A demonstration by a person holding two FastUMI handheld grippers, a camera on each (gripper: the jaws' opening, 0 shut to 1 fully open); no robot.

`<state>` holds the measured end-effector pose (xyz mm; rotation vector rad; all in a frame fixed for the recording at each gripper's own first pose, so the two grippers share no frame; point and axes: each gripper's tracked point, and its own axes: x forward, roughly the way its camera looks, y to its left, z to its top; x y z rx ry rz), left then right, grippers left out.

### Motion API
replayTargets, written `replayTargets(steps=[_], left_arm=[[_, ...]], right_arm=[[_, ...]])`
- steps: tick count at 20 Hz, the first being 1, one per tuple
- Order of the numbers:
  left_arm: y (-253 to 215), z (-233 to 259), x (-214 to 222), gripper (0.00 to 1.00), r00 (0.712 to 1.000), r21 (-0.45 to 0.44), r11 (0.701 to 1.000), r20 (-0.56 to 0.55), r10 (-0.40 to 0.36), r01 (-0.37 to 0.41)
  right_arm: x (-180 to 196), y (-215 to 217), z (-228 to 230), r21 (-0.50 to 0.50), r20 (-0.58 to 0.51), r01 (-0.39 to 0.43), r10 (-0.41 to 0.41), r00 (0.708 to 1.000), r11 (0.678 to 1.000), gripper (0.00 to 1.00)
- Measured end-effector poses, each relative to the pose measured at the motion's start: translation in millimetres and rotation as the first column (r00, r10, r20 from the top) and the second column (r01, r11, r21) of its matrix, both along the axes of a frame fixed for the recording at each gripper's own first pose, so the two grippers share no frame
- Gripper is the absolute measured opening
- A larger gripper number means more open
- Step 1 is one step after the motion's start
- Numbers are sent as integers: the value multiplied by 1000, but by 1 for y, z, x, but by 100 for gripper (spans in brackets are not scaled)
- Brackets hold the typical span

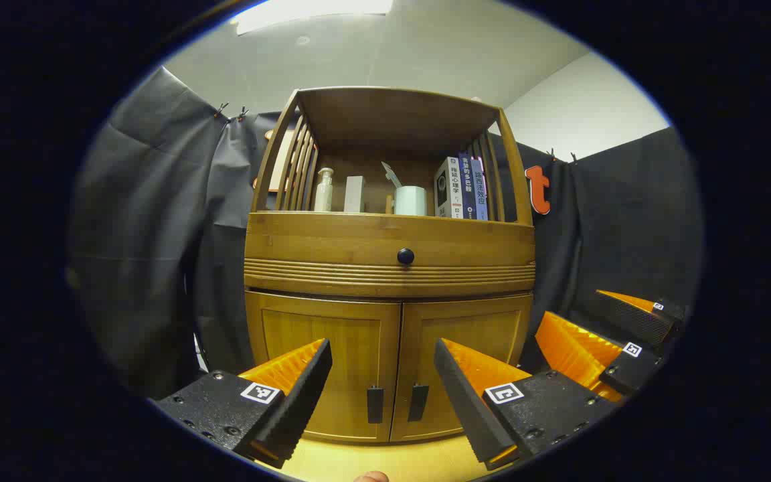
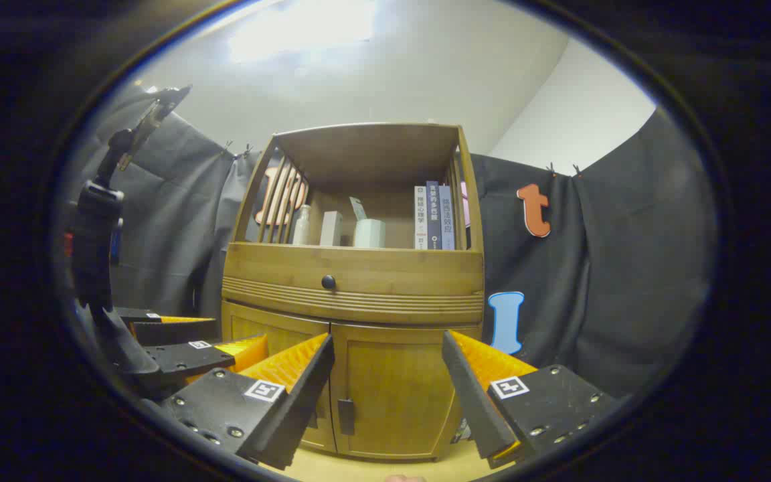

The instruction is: Open the right door of the double-door shoe cabinet with the right hand, and open the left door with the left hand.

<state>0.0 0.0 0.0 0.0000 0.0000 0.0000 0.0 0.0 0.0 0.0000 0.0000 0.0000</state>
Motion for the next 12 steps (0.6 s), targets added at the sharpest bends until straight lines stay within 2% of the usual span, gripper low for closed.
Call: replayTargets(steps=[6,7,11,12], left_arm=[[14,3,5,92,1000,-14,1000,21,7,-7],[21,2,6,95,1000,-8,1000,22,17,-16],[45,0,8,95,999,-1,999,25,46,-46],[52,0,8,92,998,-2,999,28,53,-53]], right_arm=[[19,9,-30,5,-47,3,-3,999,1000,94],[22,11,-33,6,-49,4,-4,999,1000,94],[36,26,-54,10,-68,-3,4,998,1000,96],[41,30,-59,10,-70,-7,8,998,1000,96]])
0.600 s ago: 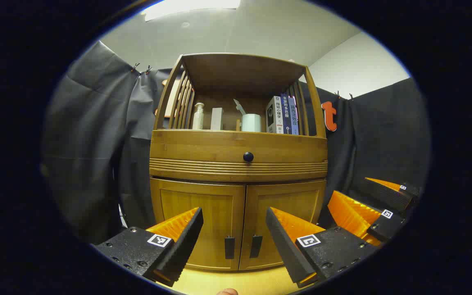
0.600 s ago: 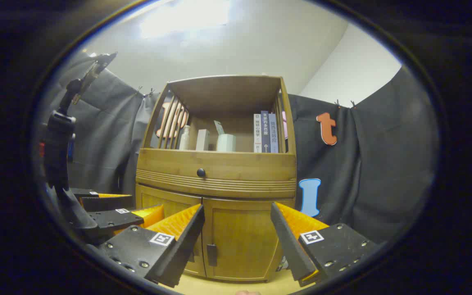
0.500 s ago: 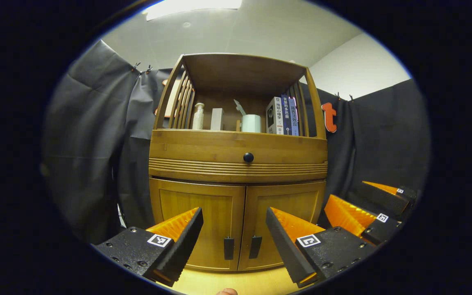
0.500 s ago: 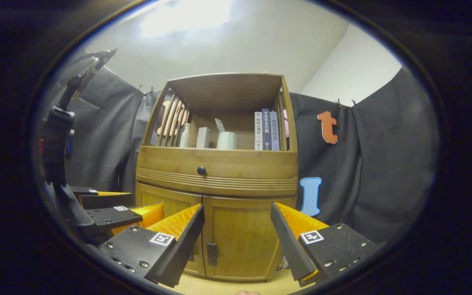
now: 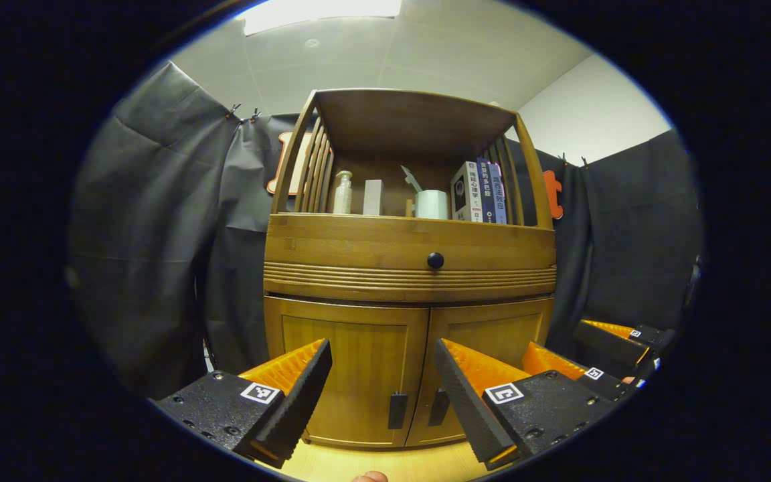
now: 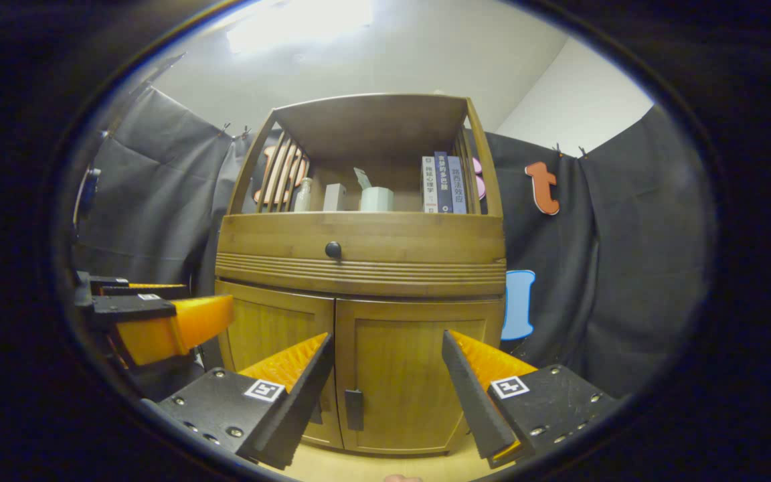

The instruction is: Open the right door of the double-door shoe cabinet with the right hand, and open the left door with the left hand.

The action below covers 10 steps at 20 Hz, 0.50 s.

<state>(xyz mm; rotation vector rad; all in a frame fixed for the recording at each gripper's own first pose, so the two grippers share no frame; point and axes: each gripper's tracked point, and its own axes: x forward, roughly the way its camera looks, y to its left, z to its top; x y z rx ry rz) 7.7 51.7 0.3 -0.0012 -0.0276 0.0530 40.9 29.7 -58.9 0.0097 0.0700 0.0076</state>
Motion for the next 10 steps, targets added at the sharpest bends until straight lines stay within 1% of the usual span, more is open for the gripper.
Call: replayTargets(steps=[1,3,4,5,6,7,8,10], left_arm=[[7,0,1,95,1000,0,1000,2,8,-8],[24,1,3,95,1000,2,1000,8,25,-25],[31,1,3,95,999,4,999,11,33,-33],[39,0,4,95,999,7,999,12,40,-40],[47,0,5,95,999,10,999,12,46,-46],[54,-1,4,95,999,13,999,11,52,-52],[62,-2,5,95,998,16,998,10,59,-59],[76,-5,6,95,998,18,997,5,69,-69]], right_arm=[[6,3,-8,-4,-4,2,-2,1000,1000,96],[17,8,-28,-9,-28,9,-10,1000,1000,96],[22,11,-39,-5,-45,13,-13,999,1000,94],[27,15,-51,0,-64,16,-16,998,1000,94],[33,19,-64,2,-84,19,-19,996,1000,98],[38,21,-79,-2,-102,22,-23,994,1000,94],[44,25,-92,-7,-119,21,-22,993,1000,98],[54,31,-120,-15,-162,23,-25,987,1000,96]])
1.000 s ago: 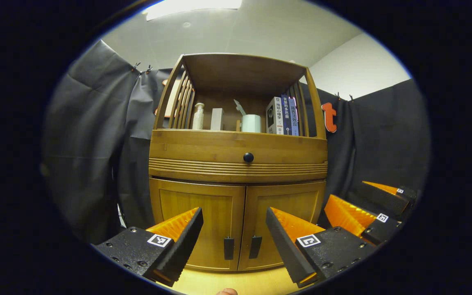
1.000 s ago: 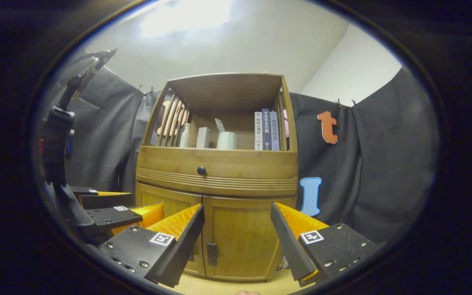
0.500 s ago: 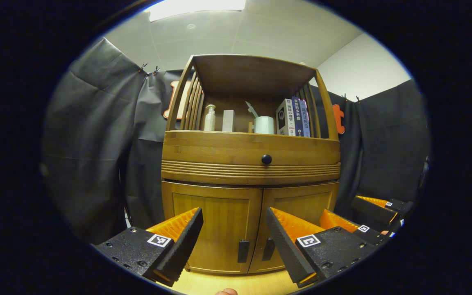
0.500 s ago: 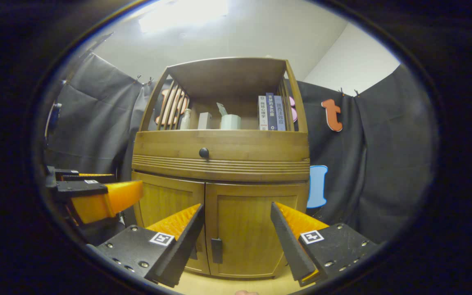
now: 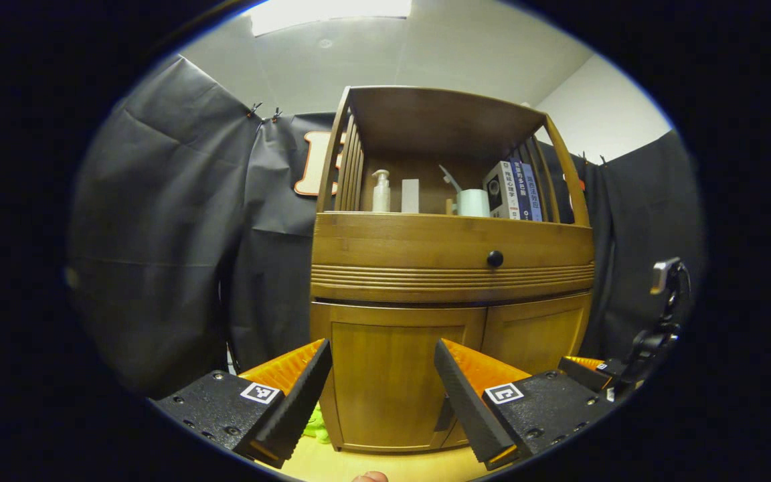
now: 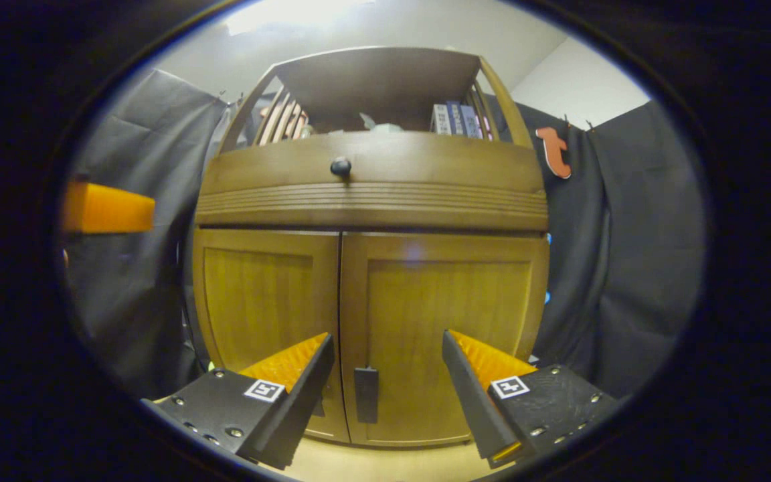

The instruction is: Open the right door of the double-door shoe cabinet with the right hand, and open the left door with the left hand.

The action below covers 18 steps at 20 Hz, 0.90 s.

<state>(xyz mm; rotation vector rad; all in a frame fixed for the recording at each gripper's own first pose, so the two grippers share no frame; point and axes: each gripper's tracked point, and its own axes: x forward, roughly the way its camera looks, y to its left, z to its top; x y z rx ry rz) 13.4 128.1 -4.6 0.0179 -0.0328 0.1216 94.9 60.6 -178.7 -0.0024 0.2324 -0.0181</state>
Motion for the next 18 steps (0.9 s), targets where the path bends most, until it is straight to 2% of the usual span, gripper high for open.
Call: replayTargets(steps=[2,3,4,5,6,7,8,10,11,12,15,16,18], left_arm=[[15,-1,1,92,1000,2,1000,-3,15,-15],[23,-2,1,95,1000,4,1000,-4,23,-23],[31,-2,1,92,999,6,999,-2,32,-32],[39,-1,1,92,999,10,999,-1,42,-42],[46,-1,1,92,999,14,999,-1,51,-51],[52,-2,0,92,998,19,998,0,59,-59],[58,-1,0,92,998,22,998,0,65,-65],[66,-3,0,92,997,24,997,-1,72,-71],[69,-4,0,92,997,24,997,-3,72,-72],[71,-5,2,92,997,22,997,-7,72,-72],[74,-10,3,92,998,11,998,-18,64,-64],[73,-10,2,96,998,7,998,-18,59,-59],[72,-11,2,92,998,7,999,-18,54,-54]], right_arm=[[11,7,-28,-4,-49,6,-6,999,1000,96],[15,12,-45,-3,-77,4,-4,997,1000,84],[21,13,-57,-4,-99,8,-8,995,1000,83],[26,14,-70,1,-123,7,-7,992,1000,77],[29,15,-81,4,-151,20,-19,988,1000,78],[33,17,-93,12,-169,22,-20,985,1000,72],[35,16,-101,12,-189,33,-30,982,999,70],[47,17,-120,21,-209,38,-33,977,999,56],[43,17,-115,28,-218,34,-27,976,999,49],[46,17,-117,38,-233,41,-31,972,998,46],[43,18,-118,13,-239,77,-72,968,997,25],[43,18,-118,17,-251,80,-73,965,997,28],[37,21,-118,31,-254,71,-60,965,997,28]])
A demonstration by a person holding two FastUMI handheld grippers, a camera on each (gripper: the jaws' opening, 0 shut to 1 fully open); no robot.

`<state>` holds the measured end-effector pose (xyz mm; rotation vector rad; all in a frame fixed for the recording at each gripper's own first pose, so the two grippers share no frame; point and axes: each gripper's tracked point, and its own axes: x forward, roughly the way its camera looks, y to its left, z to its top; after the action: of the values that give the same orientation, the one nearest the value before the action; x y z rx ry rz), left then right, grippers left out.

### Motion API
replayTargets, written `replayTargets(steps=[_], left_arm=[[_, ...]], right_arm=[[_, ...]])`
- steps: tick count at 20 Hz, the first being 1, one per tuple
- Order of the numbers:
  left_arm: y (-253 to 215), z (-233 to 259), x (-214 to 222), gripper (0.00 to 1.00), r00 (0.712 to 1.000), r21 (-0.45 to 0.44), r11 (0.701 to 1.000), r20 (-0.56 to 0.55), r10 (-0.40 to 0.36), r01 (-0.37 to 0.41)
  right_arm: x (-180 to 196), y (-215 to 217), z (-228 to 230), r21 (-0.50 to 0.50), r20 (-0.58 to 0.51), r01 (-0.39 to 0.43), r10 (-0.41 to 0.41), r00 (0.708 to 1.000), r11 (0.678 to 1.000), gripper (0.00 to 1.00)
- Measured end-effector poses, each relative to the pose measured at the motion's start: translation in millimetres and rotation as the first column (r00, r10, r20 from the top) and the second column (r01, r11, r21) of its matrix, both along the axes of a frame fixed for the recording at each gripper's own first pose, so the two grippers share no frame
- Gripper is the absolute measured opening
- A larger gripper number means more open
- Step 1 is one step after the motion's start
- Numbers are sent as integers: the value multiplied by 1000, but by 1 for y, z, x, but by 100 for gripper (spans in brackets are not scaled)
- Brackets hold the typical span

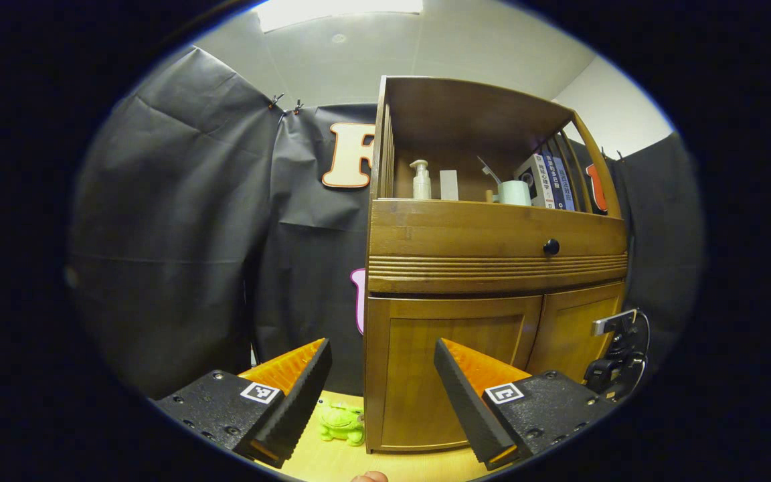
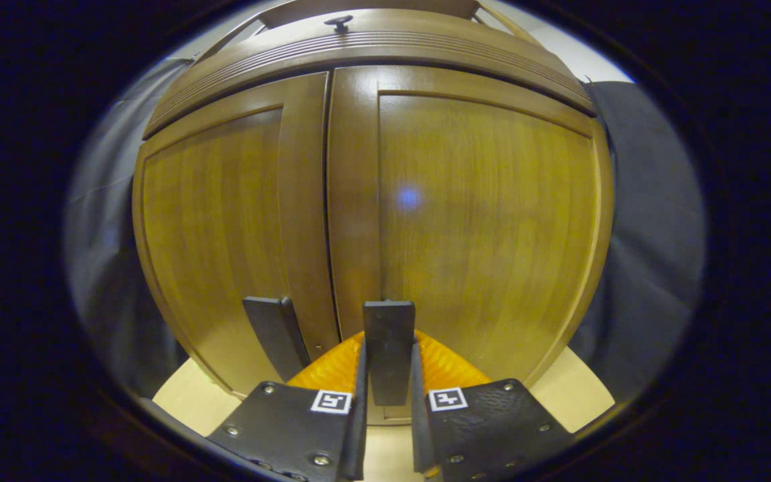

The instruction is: Open the right door of the double-door shoe cabinet with the right hand, and open the left door with the left hand.

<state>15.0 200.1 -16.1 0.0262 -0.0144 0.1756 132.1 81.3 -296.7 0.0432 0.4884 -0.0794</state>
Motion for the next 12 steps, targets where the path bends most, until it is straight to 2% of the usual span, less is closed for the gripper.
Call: replayTargets(steps=[2,7,8,9,12], left_arm=[[-2,0,-1,92,1000,6,1000,0,-4,4],[-22,-3,-1,92,999,11,999,-2,-36,36],[-28,-3,0,92,999,9,999,-1,-45,45],[-35,-4,-1,92,998,7,998,-2,-56,56],[-57,-4,1,92,996,12,996,-4,-89,89]], right_arm=[[-7,-1,4,-3,8,-9,9,1000,1000,28],[-53,-13,16,2,12,-13,13,1000,1000,27],[-59,-15,19,8,10,-12,12,1000,1000,23],[-66,-18,22,13,6,-10,10,1000,1000,28],[-87,-30,27,23,0,-3,3,1000,1000,28]])
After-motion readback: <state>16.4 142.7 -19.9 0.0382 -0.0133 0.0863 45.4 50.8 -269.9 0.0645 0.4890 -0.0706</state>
